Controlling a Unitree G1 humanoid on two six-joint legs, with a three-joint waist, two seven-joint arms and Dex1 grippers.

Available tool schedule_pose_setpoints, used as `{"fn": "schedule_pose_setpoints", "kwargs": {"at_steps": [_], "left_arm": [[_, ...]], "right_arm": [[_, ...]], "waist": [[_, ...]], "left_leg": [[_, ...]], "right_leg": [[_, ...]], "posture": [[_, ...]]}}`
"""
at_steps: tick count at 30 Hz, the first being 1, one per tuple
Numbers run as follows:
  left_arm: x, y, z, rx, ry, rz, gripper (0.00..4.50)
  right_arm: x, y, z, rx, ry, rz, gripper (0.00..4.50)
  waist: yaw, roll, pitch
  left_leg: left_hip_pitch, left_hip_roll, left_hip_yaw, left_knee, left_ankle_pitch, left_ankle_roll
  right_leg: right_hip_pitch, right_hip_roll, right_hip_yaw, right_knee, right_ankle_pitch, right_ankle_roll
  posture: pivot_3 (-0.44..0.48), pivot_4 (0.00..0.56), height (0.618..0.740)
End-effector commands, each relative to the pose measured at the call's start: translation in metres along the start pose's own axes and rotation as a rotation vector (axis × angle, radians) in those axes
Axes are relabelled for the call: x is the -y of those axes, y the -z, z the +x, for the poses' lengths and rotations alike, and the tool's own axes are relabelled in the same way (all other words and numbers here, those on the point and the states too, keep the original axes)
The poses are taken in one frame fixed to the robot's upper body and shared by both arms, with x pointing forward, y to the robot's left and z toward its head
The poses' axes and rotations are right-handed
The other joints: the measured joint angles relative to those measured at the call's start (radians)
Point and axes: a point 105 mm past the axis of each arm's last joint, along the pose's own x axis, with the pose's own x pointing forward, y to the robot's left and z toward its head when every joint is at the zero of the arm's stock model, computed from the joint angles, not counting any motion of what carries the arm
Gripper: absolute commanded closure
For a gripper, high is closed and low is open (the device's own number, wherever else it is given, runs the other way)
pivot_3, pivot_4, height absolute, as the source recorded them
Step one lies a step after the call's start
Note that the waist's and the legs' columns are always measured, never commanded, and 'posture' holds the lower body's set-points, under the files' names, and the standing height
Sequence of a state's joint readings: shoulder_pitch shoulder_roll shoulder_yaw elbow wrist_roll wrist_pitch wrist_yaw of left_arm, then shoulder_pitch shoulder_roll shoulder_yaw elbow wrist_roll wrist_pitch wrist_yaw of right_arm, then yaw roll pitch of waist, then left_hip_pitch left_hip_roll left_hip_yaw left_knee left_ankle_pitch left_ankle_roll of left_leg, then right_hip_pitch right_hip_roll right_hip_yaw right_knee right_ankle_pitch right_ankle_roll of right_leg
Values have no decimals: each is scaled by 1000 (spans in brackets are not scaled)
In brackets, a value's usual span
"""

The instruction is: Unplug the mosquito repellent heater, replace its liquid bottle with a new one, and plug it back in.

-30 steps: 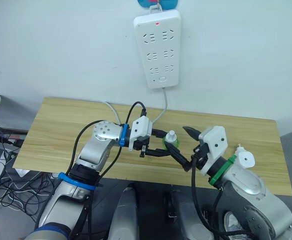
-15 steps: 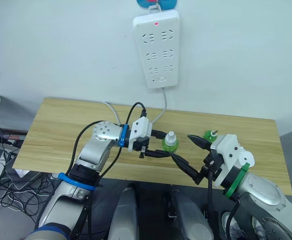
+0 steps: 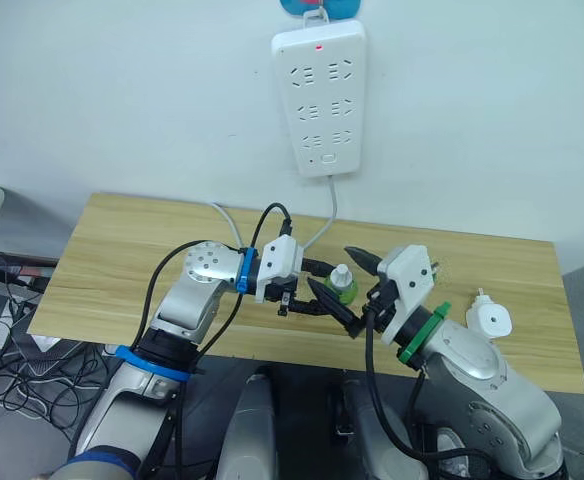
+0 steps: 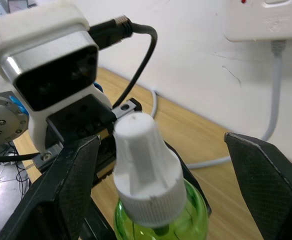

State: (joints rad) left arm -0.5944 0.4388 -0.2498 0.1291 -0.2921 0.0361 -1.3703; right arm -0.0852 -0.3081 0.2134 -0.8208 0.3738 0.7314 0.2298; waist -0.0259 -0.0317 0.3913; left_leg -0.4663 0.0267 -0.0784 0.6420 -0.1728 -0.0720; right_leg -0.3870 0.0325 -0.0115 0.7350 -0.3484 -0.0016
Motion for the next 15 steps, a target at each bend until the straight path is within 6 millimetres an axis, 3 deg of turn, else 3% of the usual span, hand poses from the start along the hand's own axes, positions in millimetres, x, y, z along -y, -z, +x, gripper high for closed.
{"fn": "schedule_pose_setpoints", "kwargs": {"at_steps": [1, 8, 15], "left_arm": [[5, -4, 2, 20, 28, 12, 2300], [8, -3, 4, 20, 33, 6, 2300], [10, -3, 4, 21, 38, 6, 2300]], "right_arm": [[2, -12, -16, 40, 12, -30, 345], [-2, -9, -33, 17, -12, -19, 345], [-30, -16, -36, 38, -181, 35, 345]], "waist": [[0, 0, 0], [-1, 0, 0], [-3, 0, -1]], "left_leg": [[0, 0, 0, 0, 0, 0], [0, 0, 0, 0, 0, 0], [1, 1, 0, 0, 0, 0]], "right_leg": [[0, 0, 0, 0, 0, 0], [0, 0, 0, 0, 0, 0], [0, 0, 0, 0, 0, 0]], "posture": [[16, 337, 740], [9, 332, 740], [9, 327, 740]]}}
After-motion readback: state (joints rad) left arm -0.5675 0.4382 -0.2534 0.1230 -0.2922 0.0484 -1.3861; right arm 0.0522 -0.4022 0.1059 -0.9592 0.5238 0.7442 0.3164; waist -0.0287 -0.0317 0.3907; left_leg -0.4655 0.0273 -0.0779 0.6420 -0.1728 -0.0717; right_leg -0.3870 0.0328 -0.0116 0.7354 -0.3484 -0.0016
